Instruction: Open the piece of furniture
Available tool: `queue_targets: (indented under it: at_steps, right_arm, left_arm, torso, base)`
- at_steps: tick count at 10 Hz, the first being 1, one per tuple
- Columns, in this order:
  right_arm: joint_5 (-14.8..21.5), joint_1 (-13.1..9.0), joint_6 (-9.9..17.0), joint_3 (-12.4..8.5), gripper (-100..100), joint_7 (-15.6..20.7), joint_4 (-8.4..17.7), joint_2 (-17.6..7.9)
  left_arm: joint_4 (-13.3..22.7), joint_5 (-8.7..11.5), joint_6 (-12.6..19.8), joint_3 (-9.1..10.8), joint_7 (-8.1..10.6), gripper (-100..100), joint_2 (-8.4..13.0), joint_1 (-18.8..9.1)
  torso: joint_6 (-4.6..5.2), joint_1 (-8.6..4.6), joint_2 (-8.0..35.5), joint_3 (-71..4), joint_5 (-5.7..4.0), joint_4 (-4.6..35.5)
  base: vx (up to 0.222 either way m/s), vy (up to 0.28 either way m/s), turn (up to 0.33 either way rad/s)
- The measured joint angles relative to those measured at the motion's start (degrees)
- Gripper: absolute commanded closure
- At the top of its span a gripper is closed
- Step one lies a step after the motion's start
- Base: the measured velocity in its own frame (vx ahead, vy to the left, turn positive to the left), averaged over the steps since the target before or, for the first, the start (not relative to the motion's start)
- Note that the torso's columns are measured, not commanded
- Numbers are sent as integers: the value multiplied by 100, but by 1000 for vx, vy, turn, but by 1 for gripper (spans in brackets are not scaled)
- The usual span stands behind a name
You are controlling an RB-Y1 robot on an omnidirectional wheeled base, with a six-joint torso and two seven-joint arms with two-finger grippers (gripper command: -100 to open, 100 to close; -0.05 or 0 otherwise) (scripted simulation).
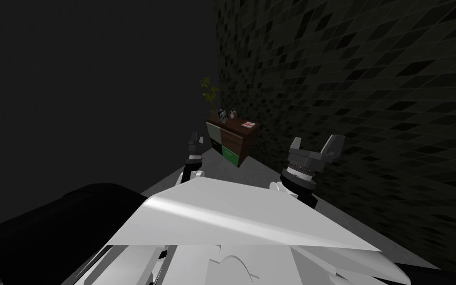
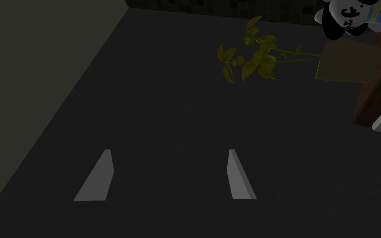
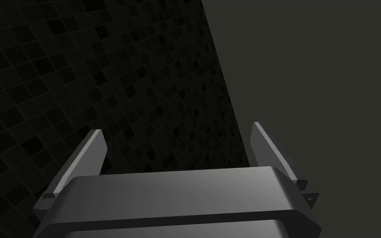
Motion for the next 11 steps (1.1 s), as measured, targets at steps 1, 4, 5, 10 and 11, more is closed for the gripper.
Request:
queue_targets:
  at_steps: [1,4,5,10,11]
  right_arm:
    - [0,0,0,0,0,0,0,0]
    - [0,0,0,0,0,0,-1,0]
    - [0,0,0,0,0,0,-1,0]
    - [0,0,-1,0,0,0,-2,0]
    - [0,0,0,0,0,0,0,0]
  left_arm:
    - [0,0,0,0,0,0,0,0]
    - [-1,0,0,0,0,0,0,0]
    - [-1,0,0,0,0,0,0,0]
    - [-2,0,-1,0,0,-100,0,0]
    - [29,16,3,-8,-13,-100,117,-20]
  torso:
    - [0,0,232,-467,0,235]
    - [0,0,1422,-2850,0,1424]
    - [0,0,1845,-3692,0,1846]
    - [0,0,3962,-7919,0,3960]
    - [1,3,4151,-8316,1,4148]
  base:
    - [0,0,0]
    - [0,0,0]
    - [0,0,0]
    - [4,1,-5]
    - [33,14,-35]
